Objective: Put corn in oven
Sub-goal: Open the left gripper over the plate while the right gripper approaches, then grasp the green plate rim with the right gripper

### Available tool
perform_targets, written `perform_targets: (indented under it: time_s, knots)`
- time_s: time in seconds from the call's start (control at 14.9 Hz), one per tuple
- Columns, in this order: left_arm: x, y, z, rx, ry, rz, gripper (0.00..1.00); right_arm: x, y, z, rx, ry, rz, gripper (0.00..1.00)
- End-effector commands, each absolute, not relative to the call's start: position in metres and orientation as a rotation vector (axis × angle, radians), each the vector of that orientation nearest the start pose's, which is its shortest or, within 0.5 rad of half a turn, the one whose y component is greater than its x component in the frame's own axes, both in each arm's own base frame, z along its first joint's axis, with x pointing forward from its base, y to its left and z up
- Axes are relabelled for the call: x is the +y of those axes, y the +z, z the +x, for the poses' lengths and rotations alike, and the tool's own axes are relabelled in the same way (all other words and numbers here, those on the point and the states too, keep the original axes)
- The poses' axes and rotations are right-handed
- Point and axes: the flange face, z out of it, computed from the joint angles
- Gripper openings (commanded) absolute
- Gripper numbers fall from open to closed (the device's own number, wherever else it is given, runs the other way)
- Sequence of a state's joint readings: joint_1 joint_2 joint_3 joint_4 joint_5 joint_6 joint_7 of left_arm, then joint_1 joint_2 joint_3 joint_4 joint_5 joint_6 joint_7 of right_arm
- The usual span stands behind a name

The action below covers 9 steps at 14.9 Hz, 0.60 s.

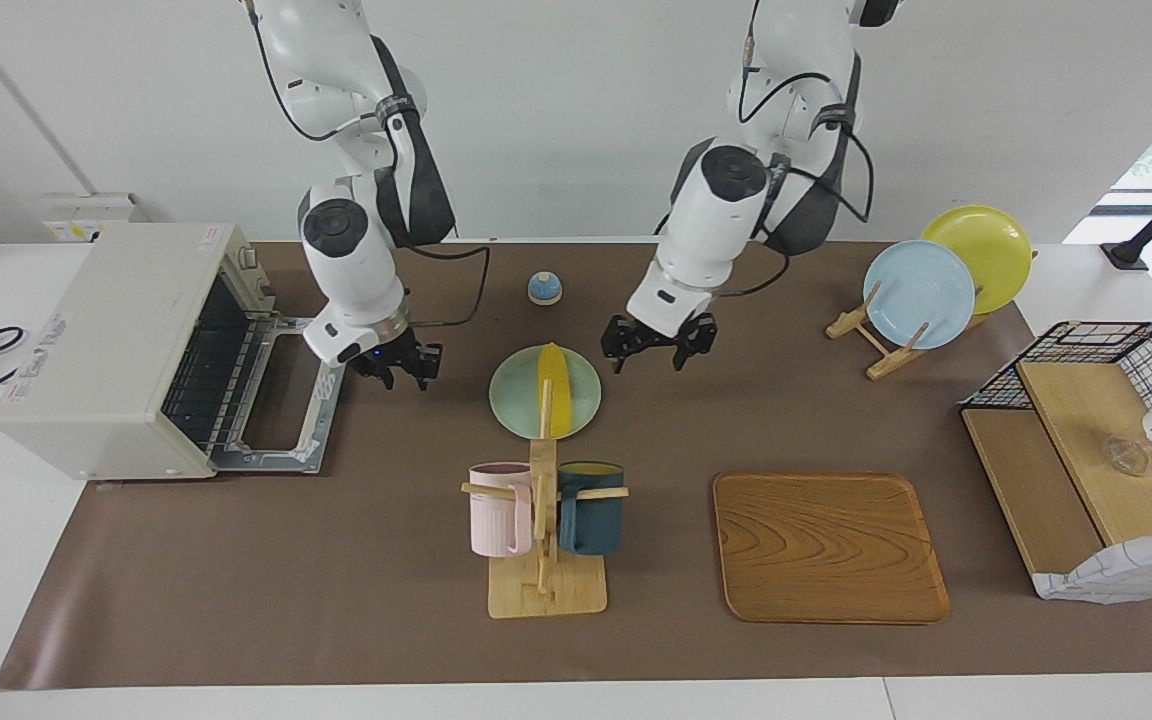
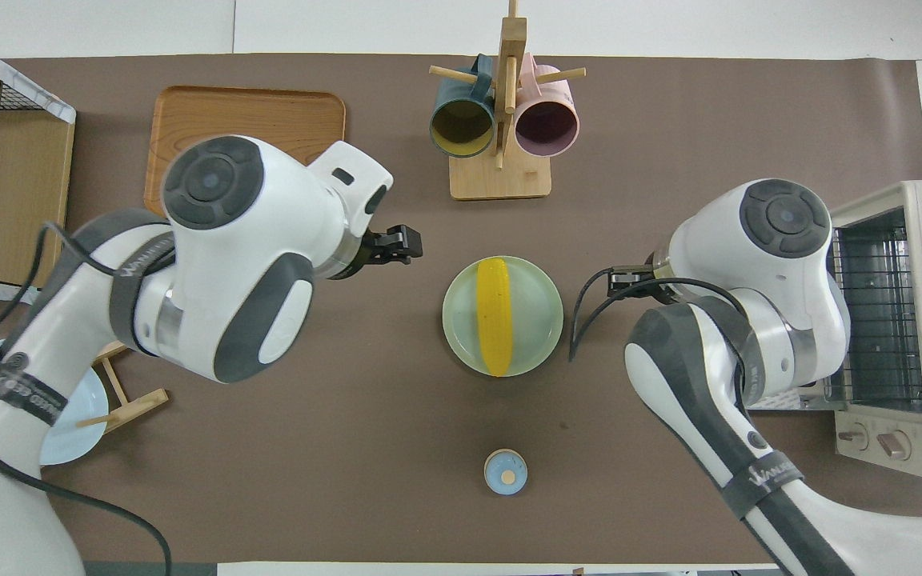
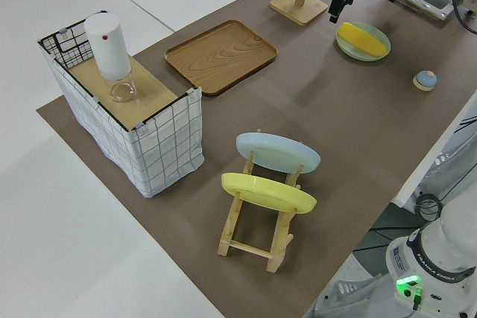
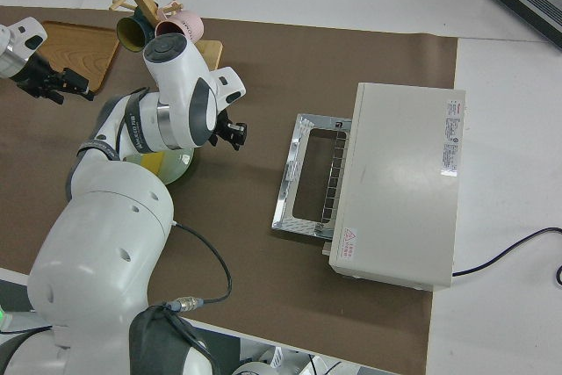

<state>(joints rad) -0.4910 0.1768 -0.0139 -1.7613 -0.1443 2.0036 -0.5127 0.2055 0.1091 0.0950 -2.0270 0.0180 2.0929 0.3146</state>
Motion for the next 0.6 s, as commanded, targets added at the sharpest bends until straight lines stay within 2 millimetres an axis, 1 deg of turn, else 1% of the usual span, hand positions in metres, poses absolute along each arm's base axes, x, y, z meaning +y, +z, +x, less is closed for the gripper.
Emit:
perform_targets:
  time_s: [0.0,0.07,0.13,0.2,0.27,0.34,0.4,0.47,0.54]
  knots:
    - [-0.246,0.493,0.563,-0.06,0.045,-3.249,1.0,0.242,0.415,0.547,-0.027,0.051,-3.109,0.6]
    - [-0.225,0.5,0.57,-0.044,0.037,-3.213,1.0,0.265,0.42,0.543,-0.016,0.032,-3.107,0.61]
    - [-0.206,0.511,0.572,-0.04,0.03,-3.19,1.0,0.295,0.419,0.542,-0.036,0.035,-3.122,0.61]
    - [-0.189,0.519,0.572,-0.028,0.034,-3.181,1.0,0.336,0.415,0.537,-0.051,0.057,-3.159,0.61]
    - [-0.172,0.53,0.568,-0.007,0.052,-3.177,1.0,0.386,0.406,0.532,-0.03,0.064,-3.217,0.61]
    - [-0.161,0.538,0.562,0.025,0.09,-3.17,1.0,0.425,0.4,0.536,0.033,0.021,-3.256,0.6]
    - [-0.147,0.548,0.556,0.025,0.111,-3.167,1.0,0.447,0.388,0.54,0.087,0.004,-3.257,0.58]
    - [-0.138,0.555,0.55,0.029,0.136,-3.163,1.0,0.455,0.38,0.54,0.105,-0.017,-3.235,0.55]
    - [-0.134,0.561,0.545,0.025,0.155,-3.16,1.0,0.458,0.365,0.536,0.093,-0.034,-3.212,0.54]
